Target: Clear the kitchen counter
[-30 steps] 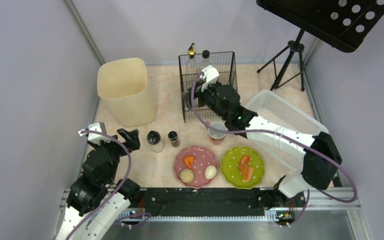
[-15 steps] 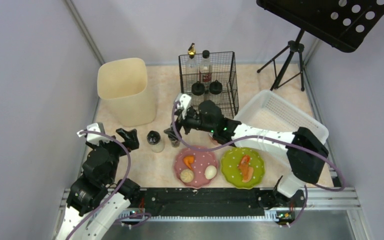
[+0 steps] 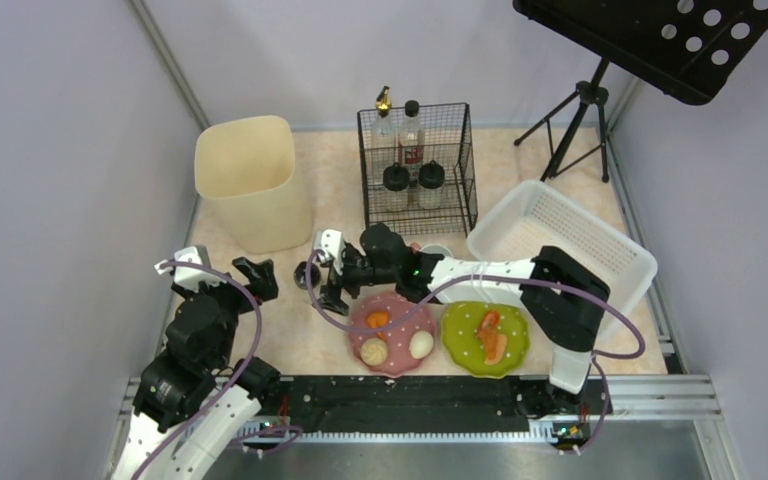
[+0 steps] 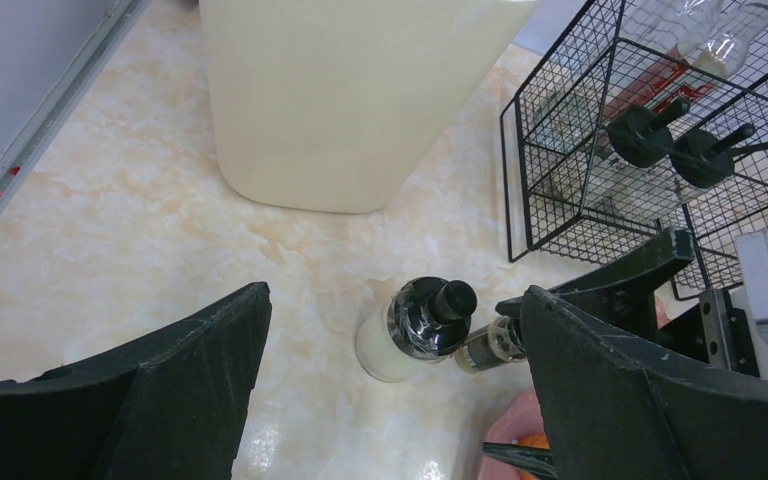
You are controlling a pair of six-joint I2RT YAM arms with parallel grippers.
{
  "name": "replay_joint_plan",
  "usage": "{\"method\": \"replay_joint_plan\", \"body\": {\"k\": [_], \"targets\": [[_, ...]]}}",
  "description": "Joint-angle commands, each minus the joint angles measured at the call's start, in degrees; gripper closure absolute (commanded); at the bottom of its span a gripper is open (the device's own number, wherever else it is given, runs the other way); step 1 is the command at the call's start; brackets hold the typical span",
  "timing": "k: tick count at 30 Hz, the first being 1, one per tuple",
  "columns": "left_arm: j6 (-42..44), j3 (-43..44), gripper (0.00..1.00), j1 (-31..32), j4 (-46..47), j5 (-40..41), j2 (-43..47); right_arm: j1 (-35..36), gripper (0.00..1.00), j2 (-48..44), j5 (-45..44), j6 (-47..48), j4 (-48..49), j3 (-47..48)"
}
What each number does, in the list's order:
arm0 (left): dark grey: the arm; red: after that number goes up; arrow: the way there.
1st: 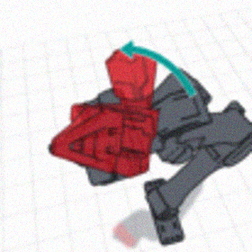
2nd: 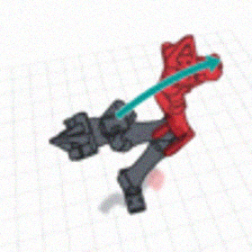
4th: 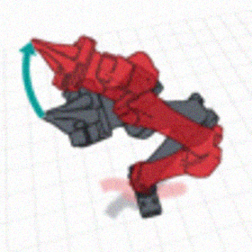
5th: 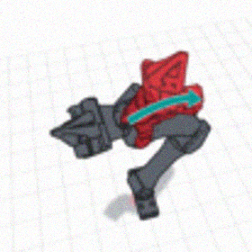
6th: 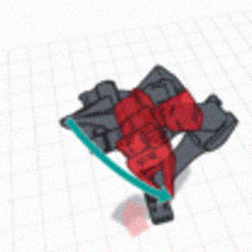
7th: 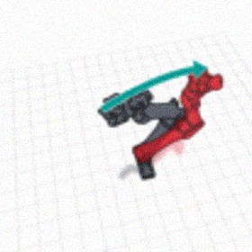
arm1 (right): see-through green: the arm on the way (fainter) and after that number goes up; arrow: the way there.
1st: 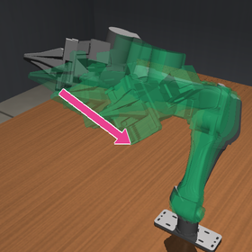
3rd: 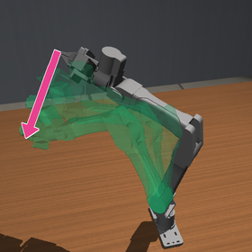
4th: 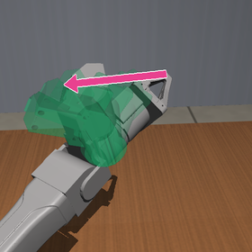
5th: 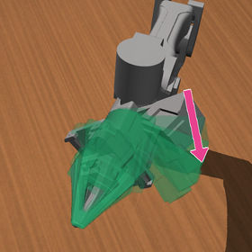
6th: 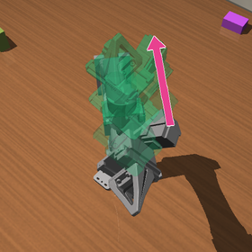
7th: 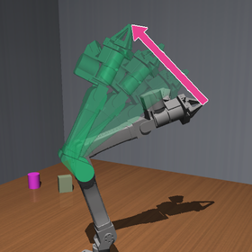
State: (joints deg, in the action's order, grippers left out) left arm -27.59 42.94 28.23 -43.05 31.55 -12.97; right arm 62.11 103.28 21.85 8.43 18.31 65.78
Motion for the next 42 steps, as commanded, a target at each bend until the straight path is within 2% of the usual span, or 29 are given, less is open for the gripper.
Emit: {"method": "replay_joint_plan", "body": {"k": [1,13,27,35,38,42], "targets": [[-0.2,0.24,0.01,-0.17,1.34,-0.04,0.1,0.69,0.08,2.94,1.69,1.62,4.88,4.06],[0.26,0.14,0.01,-0.15,1.72,-0.94,-0.21,0.89,0.08,11.65,0.65,4.25,1.35,13.14],[0.52,0.18,0.01,-0.16,1.9,-1.36,-0.11,0.89,0.09,16.24,-0.44,3.8,1.77,13.65],[0.52,0.14,0.01,-0.19,2.01,-1.47,-0.19,0.89,0.23,16.78,-0.87,2.54,2.5,14.27],[0.59,0.08,0.01,-0.19,2.0,-1.49,-0.18,0.84,0.33,16.93,-0.92,2.18,2.91,14.29],[0.61,0.06,0.01,-0.12,2.02,-1.49,-0.27,0.85,0.51,16.58,-1.1,1.78,3.86,14.05]]}}
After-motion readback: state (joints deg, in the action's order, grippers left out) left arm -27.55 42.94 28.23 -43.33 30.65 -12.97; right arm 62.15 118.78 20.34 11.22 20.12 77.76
